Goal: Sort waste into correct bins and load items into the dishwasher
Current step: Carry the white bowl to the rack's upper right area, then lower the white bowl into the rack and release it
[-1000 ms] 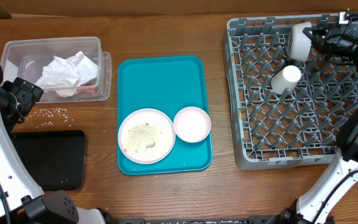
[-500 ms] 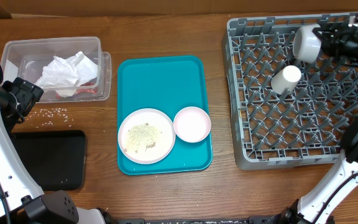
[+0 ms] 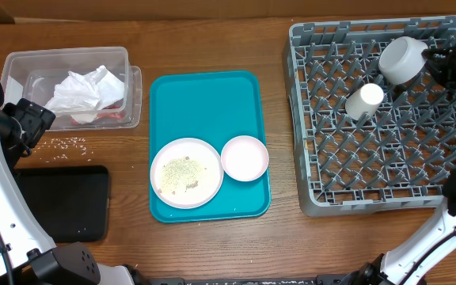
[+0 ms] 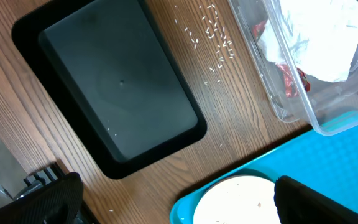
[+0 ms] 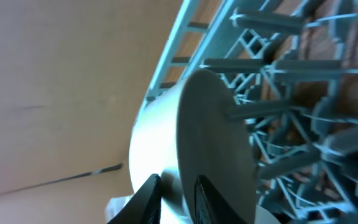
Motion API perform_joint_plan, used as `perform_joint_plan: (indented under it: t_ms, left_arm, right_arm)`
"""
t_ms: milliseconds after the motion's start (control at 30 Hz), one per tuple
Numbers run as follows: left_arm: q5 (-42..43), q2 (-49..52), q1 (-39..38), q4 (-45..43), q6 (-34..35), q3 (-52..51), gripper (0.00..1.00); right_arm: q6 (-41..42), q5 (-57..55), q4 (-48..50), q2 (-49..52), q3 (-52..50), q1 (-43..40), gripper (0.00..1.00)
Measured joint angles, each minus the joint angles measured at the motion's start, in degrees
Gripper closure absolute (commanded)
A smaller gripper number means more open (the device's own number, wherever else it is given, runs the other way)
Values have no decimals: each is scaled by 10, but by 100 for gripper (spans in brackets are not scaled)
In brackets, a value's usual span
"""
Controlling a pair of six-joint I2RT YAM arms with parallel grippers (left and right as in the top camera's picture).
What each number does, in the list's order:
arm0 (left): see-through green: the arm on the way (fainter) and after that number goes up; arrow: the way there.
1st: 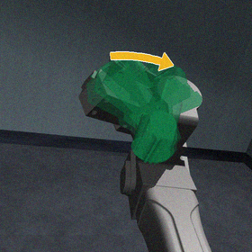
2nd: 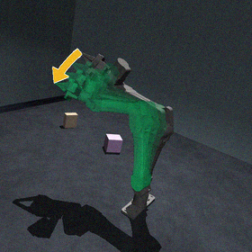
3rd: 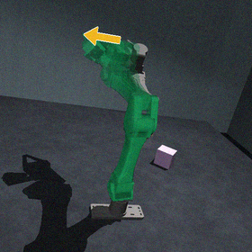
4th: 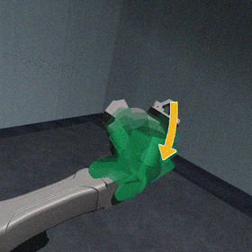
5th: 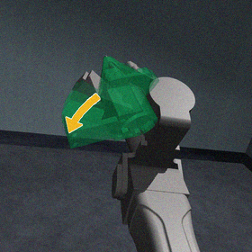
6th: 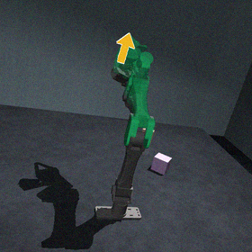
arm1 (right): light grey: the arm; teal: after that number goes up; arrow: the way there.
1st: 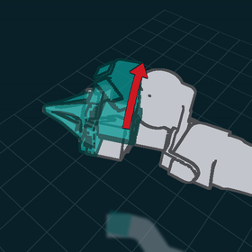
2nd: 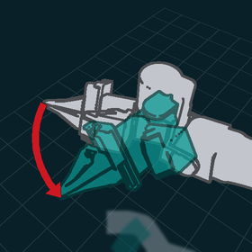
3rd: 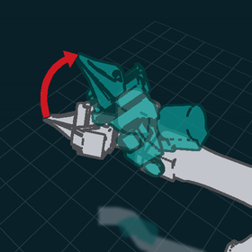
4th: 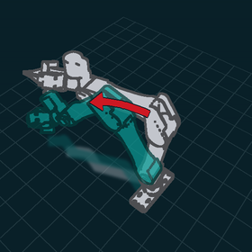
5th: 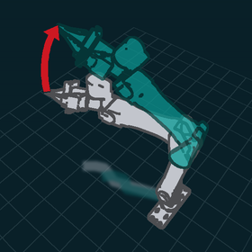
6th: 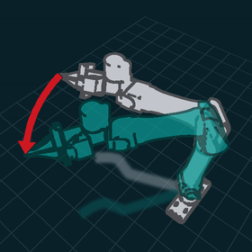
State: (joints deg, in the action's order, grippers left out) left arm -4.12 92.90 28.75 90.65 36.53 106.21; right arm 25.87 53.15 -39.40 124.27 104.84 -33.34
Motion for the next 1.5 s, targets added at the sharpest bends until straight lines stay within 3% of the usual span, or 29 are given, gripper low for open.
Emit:
perform_joint_plan:
  t_ms: [233, 667, 833, 933, 1100, 1500]
  left_arm:
    - [0, 0, 0, 0, 0, 0, 0]
    - [0, 0, 0, 0, 0, 0, 0]
    - [0, 0, 0, 0, 0, 0, 0]
    - [0, 0, 0, 0, 0, 0, 0]
    - [0, 0, 0, 0, 0, 0, 0]
    - [0, 0, 0, 0, 0, 0, 0]
  right_arm:
    - [-5, -79, -31, -49, 0, 1, 56]
    - [-24, -145, -60, -116, 0, 19, 57]
    - [-36, -241, -72, -116, 0, 71, 57]
    - [-40, -329, -73, -116, 0, 113, 68]
    - [-44, -432, -73, -116, 0, 154, 96]
    - [-35, -510, -65, -52, -1, 154, 96]
